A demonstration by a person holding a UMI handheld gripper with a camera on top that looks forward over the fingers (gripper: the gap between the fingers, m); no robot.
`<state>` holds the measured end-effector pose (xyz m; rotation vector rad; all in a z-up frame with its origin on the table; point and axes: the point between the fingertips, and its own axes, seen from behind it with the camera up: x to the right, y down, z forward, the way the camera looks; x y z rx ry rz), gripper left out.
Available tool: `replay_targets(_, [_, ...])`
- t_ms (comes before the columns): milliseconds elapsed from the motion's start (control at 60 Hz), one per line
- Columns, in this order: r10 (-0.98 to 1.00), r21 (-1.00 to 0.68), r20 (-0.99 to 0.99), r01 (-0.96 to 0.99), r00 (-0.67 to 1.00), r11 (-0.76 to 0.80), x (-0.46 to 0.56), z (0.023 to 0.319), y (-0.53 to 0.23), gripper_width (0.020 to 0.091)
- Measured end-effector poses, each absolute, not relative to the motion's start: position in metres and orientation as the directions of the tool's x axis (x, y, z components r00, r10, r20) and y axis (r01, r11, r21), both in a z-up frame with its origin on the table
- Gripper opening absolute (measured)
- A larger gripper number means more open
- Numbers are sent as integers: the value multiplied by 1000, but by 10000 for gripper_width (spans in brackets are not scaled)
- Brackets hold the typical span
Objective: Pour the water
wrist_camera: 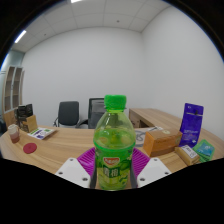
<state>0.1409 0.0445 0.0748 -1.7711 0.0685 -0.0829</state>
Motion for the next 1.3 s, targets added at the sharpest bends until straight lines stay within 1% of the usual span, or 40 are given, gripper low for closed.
replay_targets(50, [-88,-978,22,3,996,-208,143,74,47,443])
replay_targets(67, [-87,-978,24,6,996,-207,142,74,46,404])
replay_targets(83, [-90,-978,27,8,996,-206,142,74,45,404])
replay_targets(117, [-95,-979,36,16,995,-205,142,74,45,376])
replay_targets(283, [-106,-971,123,98,987,-218,141,75,49,374])
replay_targets(400, [-93,-934,282,251,955,-253,123,82,50,375])
replay_targets(533, [-29,-856,460,435,887,-281,64,102,60,376])
replay_targets(600, [28,-779,568,548,823,-303,26,108,68,375])
replay_targets(683, [111,-691,665,665,739,-283,-31,118,80,376])
replay_targets(750, [160,-605,744,755,649,-252,-75,127,89,375])
replay_targets(833, [212,-444,851,873,481,-202,-126,133,100,374])
replay_targets(967, [277,-193,936,975,217,-112,-194,132,114,374])
replay_targets(1133, [298,79,952,996,-65,-33,-246,127,131,373])
replay_targets(1300, [259,353,901,935,-348,29,-270,127,144,373])
